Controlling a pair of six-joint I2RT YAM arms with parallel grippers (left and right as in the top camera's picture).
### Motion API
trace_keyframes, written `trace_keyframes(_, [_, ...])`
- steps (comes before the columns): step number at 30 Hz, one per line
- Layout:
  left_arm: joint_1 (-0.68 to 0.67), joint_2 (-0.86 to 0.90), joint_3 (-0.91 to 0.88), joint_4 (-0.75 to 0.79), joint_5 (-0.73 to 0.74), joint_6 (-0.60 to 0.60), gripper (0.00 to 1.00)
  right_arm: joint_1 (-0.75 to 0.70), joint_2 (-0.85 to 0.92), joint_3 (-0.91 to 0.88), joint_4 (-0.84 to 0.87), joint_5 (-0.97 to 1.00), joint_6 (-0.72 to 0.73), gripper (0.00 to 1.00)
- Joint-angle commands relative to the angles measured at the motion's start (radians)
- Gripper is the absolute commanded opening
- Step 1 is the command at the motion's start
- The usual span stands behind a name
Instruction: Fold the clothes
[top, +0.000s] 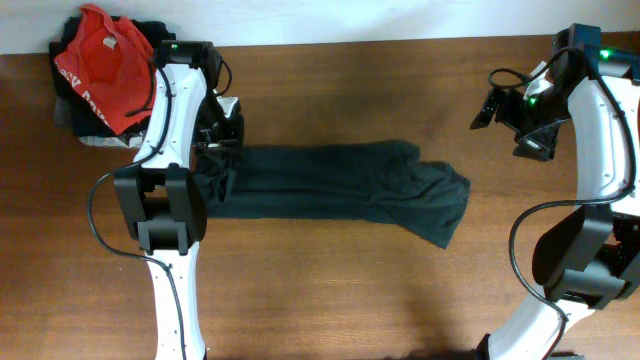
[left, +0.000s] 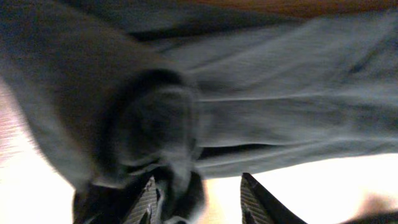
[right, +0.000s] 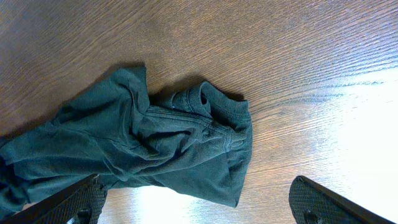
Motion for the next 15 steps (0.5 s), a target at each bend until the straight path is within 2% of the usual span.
trace_keyframes(1, [-0.026, 0.004, 0.019, -0.002, 0.097, 0.031, 0.4, 0.006, 0.002, 0.011, -0.001, 0.004, 0.001, 0.99])
trace_keyframes(6, [-0.035, 0.0, 0.068, -0.005, 0.052, 0.031, 0.34, 0.006, 0.002, 0.011, -0.001, 0.004, 0.001, 0.99])
trace_keyframes(8, [-0.035, -0.01, 0.108, -0.005, 0.024, 0.031, 0.34, 0.006, 0.002, 0.011, 0.0, 0.004, 0.001, 0.99])
trace_keyframes(13, [-0.023, -0.063, 0.198, -0.005, -0.276, -0.013, 0.36, 0.006, 0.002, 0.011, 0.0, 0.004, 0.001, 0.99])
trace_keyframes(15, [-0.006, -0.09, 0.206, -0.005, -0.352, -0.025, 0.45, 0.006, 0.002, 0.011, -0.001, 0.004, 0.001, 0.99])
